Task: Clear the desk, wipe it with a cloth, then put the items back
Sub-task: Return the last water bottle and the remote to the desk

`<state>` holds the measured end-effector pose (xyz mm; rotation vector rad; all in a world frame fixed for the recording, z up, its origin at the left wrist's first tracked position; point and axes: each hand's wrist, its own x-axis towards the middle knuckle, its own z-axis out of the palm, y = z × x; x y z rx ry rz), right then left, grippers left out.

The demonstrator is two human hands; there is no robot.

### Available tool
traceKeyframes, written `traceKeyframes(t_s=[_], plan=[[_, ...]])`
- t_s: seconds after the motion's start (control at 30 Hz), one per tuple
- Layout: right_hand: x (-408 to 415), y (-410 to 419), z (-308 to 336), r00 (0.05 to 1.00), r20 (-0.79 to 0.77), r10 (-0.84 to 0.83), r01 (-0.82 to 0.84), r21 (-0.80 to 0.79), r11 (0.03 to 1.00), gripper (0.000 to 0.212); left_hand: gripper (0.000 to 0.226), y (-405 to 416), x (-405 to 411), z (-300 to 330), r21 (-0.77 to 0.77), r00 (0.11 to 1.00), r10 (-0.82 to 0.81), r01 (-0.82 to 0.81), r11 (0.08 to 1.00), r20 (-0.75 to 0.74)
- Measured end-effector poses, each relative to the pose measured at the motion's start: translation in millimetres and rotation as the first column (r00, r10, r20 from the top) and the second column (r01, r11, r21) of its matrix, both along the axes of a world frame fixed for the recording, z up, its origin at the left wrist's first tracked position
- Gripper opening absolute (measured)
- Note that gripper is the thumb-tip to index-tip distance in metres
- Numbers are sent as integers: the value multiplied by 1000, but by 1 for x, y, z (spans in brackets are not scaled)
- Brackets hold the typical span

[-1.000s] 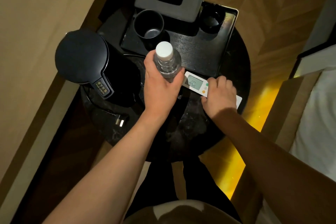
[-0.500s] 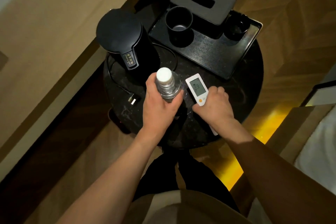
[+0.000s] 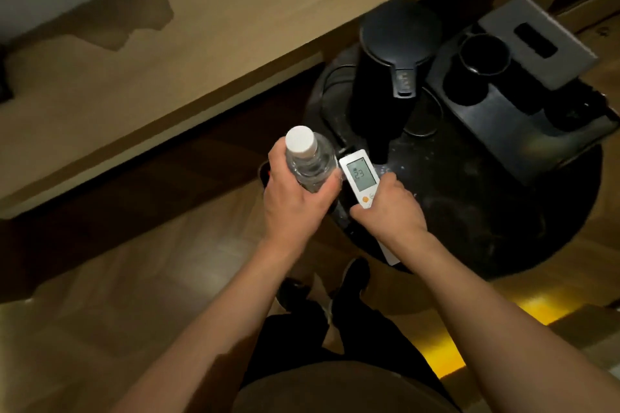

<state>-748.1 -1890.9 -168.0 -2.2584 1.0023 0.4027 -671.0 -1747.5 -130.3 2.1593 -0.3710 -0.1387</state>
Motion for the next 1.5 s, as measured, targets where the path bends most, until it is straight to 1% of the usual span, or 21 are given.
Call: traceKeyframes(t_s=[0.1,0.17,0.23,0.3,0.4,0.47,0.53,0.7,0.77,0.87,0.9,0.97,1.03,1.13,1.2,1.27,1.37,1.5], plan=[[31,45,11,992,49,116,-115,-18,993,65,87,51,13,8,-21,988,149,-148,989,32],[51,78,22,977,87,195,-193,-26,981,68,88,89,20,15,-57,972,234,-232,971,37],[69,113,32,958,121,262,-260,-29,965,69,86,129,25,25,-87,948,312,-307,948,59],[83,150,42,932,157,326,-324,-35,945,65,83,169,27,36,-122,916,396,-386,914,66],[99,209,56,875,207,438,-427,-98,899,58,83,227,24,54,-169,852,515,-497,851,88],[106,248,67,836,206,508,-492,-128,861,57,80,263,16,64,-200,803,588,-564,801,92],[111,284,75,795,204,571,-559,-118,821,55,75,296,7,75,-225,742,664,-633,741,97],[113,363,87,682,232,694,-692,-105,715,48,77,374,-21,90,-277,594,796,-750,600,115],[113,396,90,640,236,731,-731,-105,674,46,76,405,-30,94,-284,536,837,-790,543,112],[112,439,93,579,243,778,-785,-93,613,53,78,440,-39,100,-294,465,881,-833,468,84],[109,458,93,543,250,802,-813,-83,577,55,78,455,-45,100,-310,440,895,-843,440,73],[104,496,92,451,263,853,-870,-85,486,58,72,484,-58,99,-332,391,917,-857,395,81],[99,534,91,376,273,886,-908,-85,411,58,66,516,-71,95,-316,318,944,-889,331,93],[90,586,90,314,282,907,-936,-70,345,57,70,557,-91,94,-272,217,970,-932,240,110],[84,618,91,282,283,917,-949,-59,310,57,68,583,-104,93,-267,162,976,-943,197,148],[78,648,93,247,281,928,-960,-63,274,56,66,610,-115,90,-268,130,977,-948,173,170],[72,685,93,205,312,928,-971,-51,232,55,72,648,-127,85,-236,88,978,-963,133,191],[77,726,94,145,288,947,-982,-79,174,57,76,691,-126,80,-216,55,972,-971,105,228]])
